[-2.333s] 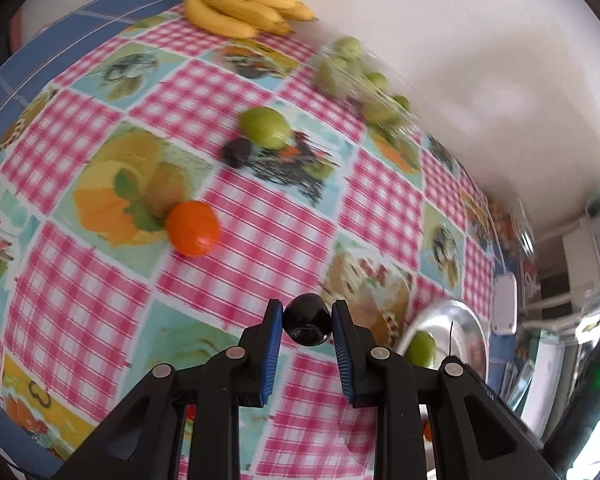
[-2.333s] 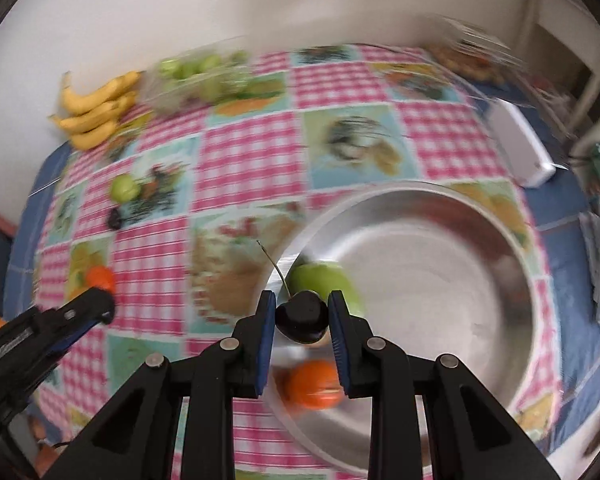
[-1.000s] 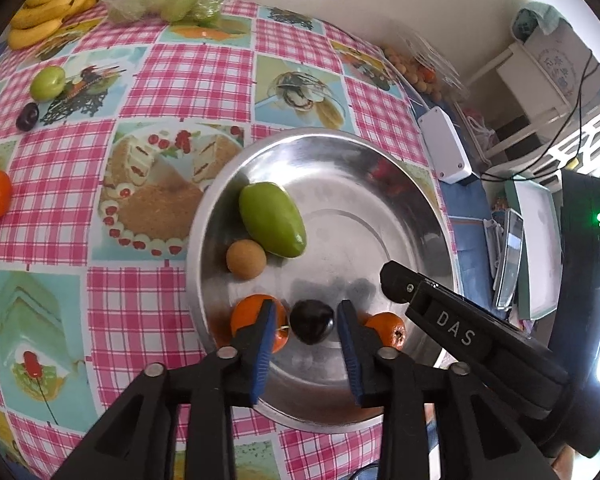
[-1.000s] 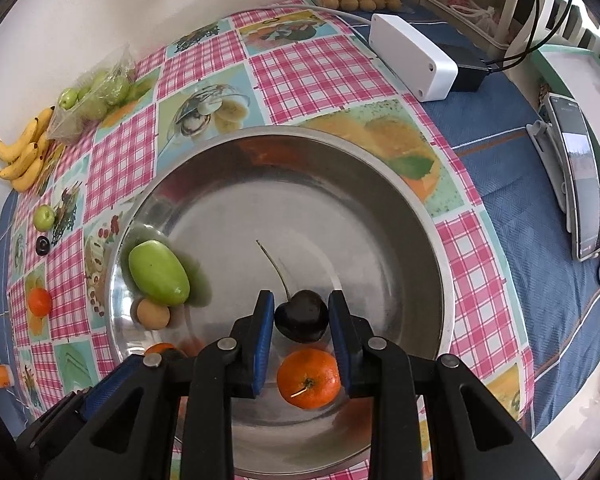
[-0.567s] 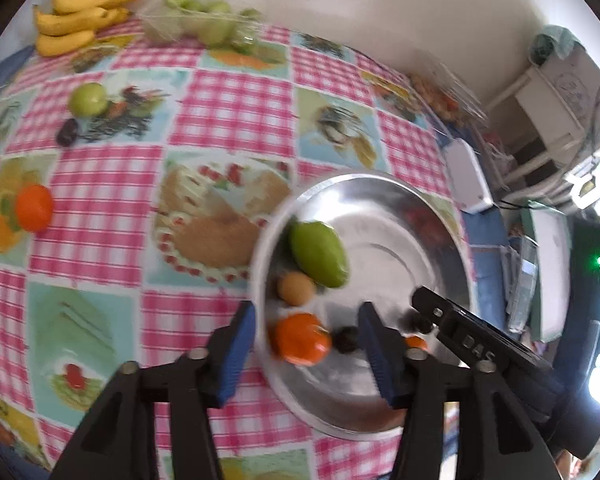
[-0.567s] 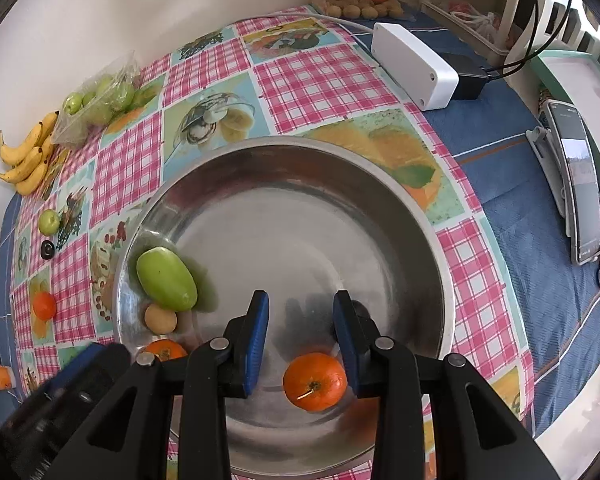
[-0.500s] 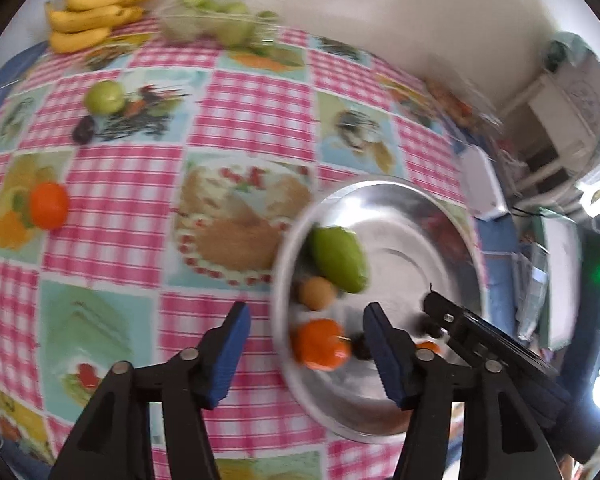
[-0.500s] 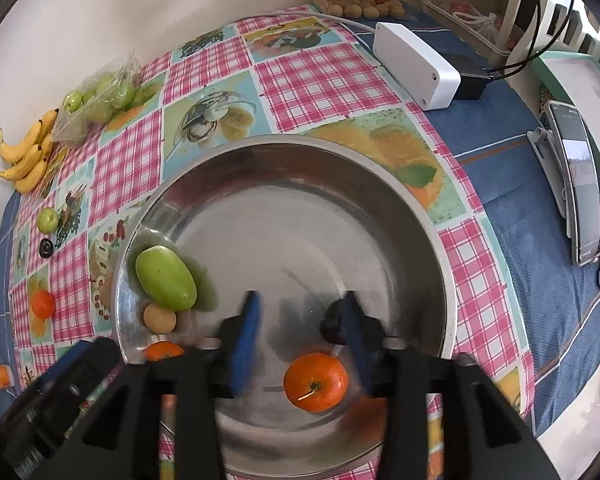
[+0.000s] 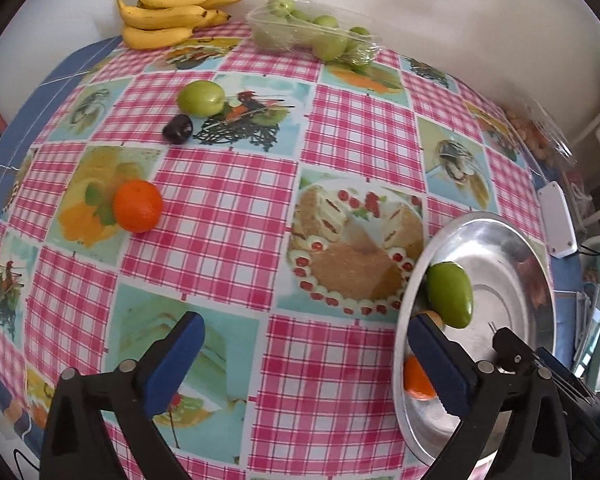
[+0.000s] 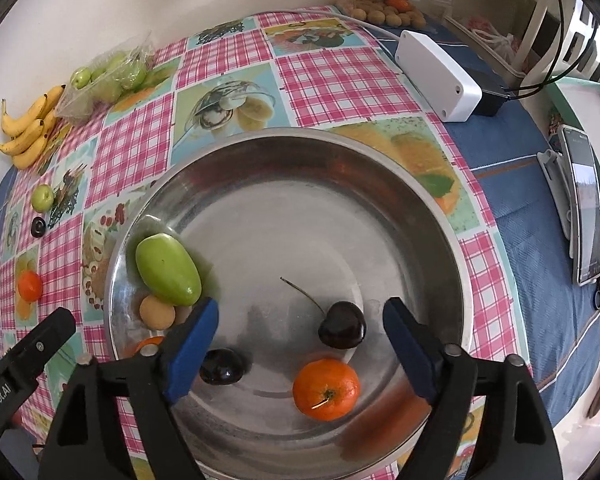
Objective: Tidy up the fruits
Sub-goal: 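Move the right tool to the tangerine while the left tool moves toward the brown kiwi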
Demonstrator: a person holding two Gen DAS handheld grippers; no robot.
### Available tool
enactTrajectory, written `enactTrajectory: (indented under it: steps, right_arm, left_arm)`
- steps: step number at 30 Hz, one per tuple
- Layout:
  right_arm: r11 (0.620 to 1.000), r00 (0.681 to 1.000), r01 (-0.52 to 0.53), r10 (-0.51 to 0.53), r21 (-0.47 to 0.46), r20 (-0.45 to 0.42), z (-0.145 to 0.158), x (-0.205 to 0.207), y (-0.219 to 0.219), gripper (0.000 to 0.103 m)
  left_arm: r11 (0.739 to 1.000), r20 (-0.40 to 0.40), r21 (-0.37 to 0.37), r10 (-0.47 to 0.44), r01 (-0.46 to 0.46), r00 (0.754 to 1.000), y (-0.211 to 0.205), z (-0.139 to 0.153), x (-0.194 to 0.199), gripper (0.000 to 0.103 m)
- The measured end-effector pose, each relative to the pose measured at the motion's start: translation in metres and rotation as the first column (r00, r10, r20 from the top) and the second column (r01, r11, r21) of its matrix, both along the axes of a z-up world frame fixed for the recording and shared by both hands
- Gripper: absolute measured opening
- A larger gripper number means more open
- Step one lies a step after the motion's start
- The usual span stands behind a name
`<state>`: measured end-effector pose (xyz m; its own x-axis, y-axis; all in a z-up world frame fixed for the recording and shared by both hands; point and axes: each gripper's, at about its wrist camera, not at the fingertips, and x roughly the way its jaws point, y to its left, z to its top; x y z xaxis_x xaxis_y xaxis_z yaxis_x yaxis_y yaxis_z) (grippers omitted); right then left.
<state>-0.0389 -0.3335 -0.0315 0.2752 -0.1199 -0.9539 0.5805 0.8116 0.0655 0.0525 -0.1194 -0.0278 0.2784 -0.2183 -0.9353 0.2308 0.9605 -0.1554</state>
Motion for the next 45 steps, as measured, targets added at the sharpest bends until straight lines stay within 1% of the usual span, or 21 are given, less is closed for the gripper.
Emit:
enactTrajectory:
  steps: [3,4,5,7,13,22,26,32,36,39,41,45]
  right_arm:
    - [1.0,1.0,-0.005,0.006,-0.008,0.006,0.001,0.001,0.0,0.086]
    - [1.0,1.0,-0.008,0.008,-0.014,0.011,0.002,0.001,0.001,0.09]
    - [1.0,1.0,-0.011,0.011,-0.018,0.014,0.002,0.001,0.001,0.098]
    - [0.999,1.0,-0.016,0.017,-0.03,0.02,0.003,0.001,0.001,0.101]
    - [0.999,1.0,-0.019,0.02,-0.027,0.014,0.001,0.002,0.001,0.101]
    - [1.0,0.999,-0.021,0.022,-0.02,0.034,0.004,0.003,0.007,0.101]
    - [0.999,0.998,-0.043,0.044,-0.027,0.035,0.009,0.008,0.018,0.101]
    - [0.999,0.996,-0.05,0.05,0.0,0.079,0.024,0.015,0.037,0.101]
    - [0.999,0.994,-0.053,0.053,0.0,0.094,0.03,0.022,0.053,0.101]
    - [0.998,0.993,-0.055,0.054,0.011,0.1,0.031,0.03,0.064,0.101]
    - [0.998,0.993,-0.058,0.055,0.018,0.102,0.031,0.036,0.073,0.101]
    - [0.996,0.991,-0.084,0.081,0.023,0.104,0.031,0.047,0.092,0.101]
  left_arm:
    - [1.0,0.016,0.022,0.007,-0.007,1.0,0.0,0.001,0.0,0.103]
    - [0.999,0.022,0.031,0.008,-0.009,1.0,-0.001,0.0,0.002,0.103]
    - [0.999,0.028,0.037,0.01,-0.011,1.0,-0.001,0.0,0.002,0.103]
    - [0.999,0.03,0.046,0.011,-0.013,0.999,0.001,-0.001,0.002,0.103]
    - [0.999,0.03,0.045,0.011,-0.013,0.999,0.003,-0.002,0.004,0.103]
    - [0.999,0.043,0.041,-0.01,0.008,0.999,0.002,0.003,0.006,0.103]
    - [0.998,0.098,0.058,-0.008,0.002,0.995,0.005,0.014,0.008,0.103]
    - [0.996,0.167,0.089,-0.031,0.017,0.985,0.013,0.03,0.017,0.103]
    - [0.989,0.235,0.136,-0.081,0.05,0.969,0.017,0.045,0.02,0.103]
    - [0.985,0.278,0.166,-0.095,0.05,0.956,0.025,0.054,0.024,0.103]
    - [0.985,0.284,0.168,-0.088,0.041,0.955,0.034,0.057,0.028,0.103]
    - [0.989,0.256,0.147,-0.035,-0.003,0.966,0.062,0.055,0.044,0.103]
